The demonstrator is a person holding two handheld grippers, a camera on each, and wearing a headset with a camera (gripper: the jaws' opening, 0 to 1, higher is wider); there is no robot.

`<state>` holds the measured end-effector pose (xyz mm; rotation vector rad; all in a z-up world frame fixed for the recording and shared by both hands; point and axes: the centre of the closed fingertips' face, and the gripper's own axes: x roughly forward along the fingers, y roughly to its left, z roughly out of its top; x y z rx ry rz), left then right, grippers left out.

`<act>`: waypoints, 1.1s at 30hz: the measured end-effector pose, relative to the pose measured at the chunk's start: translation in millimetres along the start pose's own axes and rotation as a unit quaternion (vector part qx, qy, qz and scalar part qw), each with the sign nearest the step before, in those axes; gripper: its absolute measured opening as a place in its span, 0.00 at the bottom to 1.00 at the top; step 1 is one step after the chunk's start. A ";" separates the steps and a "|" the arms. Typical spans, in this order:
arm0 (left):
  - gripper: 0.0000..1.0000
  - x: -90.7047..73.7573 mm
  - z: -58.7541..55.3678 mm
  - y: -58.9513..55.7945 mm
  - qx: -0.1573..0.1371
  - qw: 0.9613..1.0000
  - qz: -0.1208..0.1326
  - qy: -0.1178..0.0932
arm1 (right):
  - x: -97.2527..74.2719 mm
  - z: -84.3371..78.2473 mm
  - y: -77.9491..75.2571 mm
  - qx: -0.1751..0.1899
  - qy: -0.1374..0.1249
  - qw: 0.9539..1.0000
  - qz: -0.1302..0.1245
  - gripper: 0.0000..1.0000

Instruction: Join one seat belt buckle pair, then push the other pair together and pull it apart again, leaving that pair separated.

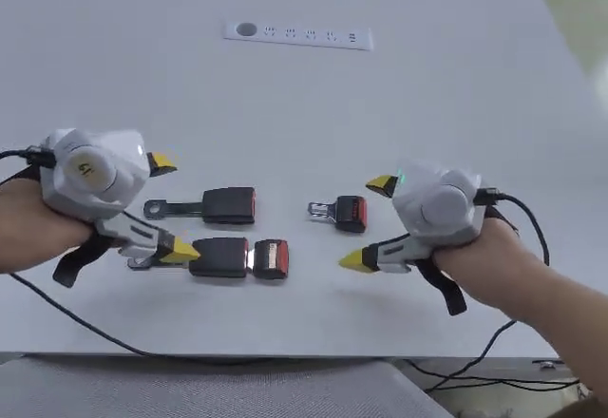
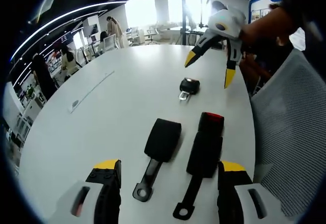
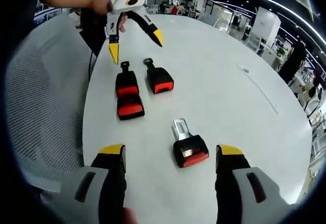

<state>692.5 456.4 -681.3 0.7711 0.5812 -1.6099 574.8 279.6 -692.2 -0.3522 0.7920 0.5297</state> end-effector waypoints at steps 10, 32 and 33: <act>0.95 -32.2 -31.9 -12.6 -0.045 0.998 0.032 0.001 | -16.3 3.3 14.5 0.060 -0.014 0.998 -0.024 0.86; 1.00 -65.9 -51.1 -18.4 -0.097 0.993 0.073 -0.008 | -40.6 -2.1 28.2 0.117 -0.041 0.990 -0.064 1.00; 1.00 -67.1 -52.2 -18.4 -0.100 0.992 0.074 -0.008 | -42.0 -2.2 28.5 0.118 -0.041 0.990 -0.066 1.00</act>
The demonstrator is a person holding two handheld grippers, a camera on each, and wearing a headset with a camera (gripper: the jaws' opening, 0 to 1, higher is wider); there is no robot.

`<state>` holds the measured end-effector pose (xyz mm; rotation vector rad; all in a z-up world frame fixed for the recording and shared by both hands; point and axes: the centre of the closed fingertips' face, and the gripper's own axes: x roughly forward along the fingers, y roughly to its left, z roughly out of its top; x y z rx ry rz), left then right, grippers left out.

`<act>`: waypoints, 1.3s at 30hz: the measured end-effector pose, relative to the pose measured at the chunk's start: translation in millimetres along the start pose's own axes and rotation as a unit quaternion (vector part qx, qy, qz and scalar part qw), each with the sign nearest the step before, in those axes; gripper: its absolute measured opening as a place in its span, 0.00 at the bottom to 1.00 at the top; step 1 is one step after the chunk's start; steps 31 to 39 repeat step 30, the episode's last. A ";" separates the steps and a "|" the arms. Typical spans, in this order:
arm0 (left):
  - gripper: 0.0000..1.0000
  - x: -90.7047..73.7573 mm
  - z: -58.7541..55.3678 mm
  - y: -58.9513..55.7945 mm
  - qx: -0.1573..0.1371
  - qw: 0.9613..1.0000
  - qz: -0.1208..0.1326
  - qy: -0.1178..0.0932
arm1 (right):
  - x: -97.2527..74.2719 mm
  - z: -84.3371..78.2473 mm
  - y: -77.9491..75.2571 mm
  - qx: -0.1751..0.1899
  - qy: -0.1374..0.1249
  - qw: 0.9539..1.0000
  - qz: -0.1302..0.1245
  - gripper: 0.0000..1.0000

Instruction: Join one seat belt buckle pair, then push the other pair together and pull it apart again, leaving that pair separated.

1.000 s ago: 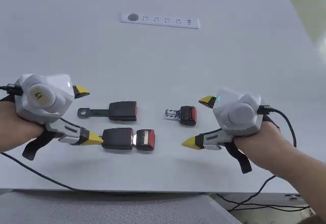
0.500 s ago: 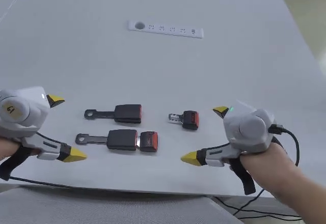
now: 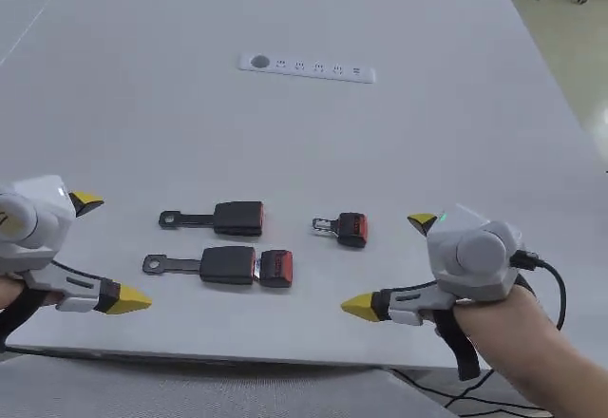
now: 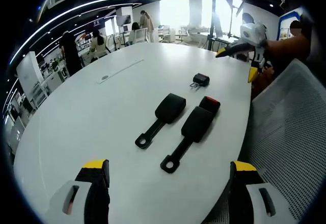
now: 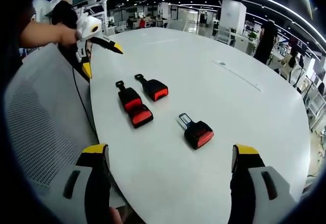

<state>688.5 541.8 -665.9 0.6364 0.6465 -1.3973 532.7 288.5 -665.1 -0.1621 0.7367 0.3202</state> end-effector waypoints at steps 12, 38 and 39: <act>1.00 -5.4 2.5 2.5 -0.015 1.000 0.013 -0.018 | -6.7 8.8 4.2 -0.013 -0.026 1.000 -0.010 1.00; 1.00 -8.9 2.2 3.9 -0.029 0.999 0.019 -0.021 | -6.1 5.1 7.9 0.003 -0.026 1.000 -0.005 1.00; 1.00 -8.9 2.2 3.9 -0.029 0.999 0.019 -0.021 | -6.1 5.1 7.9 0.003 -0.026 1.000 -0.005 1.00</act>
